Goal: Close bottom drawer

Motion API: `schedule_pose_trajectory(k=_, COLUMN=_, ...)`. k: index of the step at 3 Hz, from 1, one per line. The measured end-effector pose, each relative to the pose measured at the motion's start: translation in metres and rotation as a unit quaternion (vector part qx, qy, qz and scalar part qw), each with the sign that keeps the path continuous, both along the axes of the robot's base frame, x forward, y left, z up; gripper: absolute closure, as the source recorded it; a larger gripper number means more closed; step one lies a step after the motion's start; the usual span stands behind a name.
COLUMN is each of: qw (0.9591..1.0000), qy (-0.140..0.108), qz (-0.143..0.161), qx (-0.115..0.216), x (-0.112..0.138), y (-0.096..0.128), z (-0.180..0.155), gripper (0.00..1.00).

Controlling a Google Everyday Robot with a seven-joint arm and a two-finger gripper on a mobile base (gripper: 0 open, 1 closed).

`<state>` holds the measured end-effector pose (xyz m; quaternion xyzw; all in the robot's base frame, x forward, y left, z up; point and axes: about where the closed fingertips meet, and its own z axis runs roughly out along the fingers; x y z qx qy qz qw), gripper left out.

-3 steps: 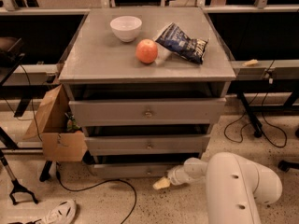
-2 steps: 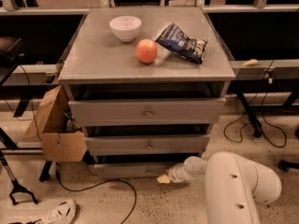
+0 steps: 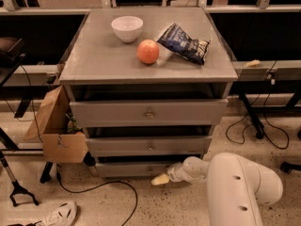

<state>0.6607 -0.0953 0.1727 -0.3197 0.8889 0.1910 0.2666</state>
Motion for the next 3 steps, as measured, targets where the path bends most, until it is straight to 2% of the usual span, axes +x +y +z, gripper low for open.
schedule_pose_trajectory(k=1, qw=1.0, qy=0.0, qz=0.0, qx=0.0, x=-0.005, y=0.002, z=0.0, gripper=0.0)
schedule_pose_trajectory(k=2, qw=1.0, qy=0.0, qz=0.0, qx=0.0, x=-0.007, y=0.002, z=0.0, gripper=0.0)
schedule_pose_trajectory(k=3, qw=0.9996, qy=0.003, qz=-0.009, qx=0.027, x=-0.026, y=-0.011, z=0.019, gripper=0.0)
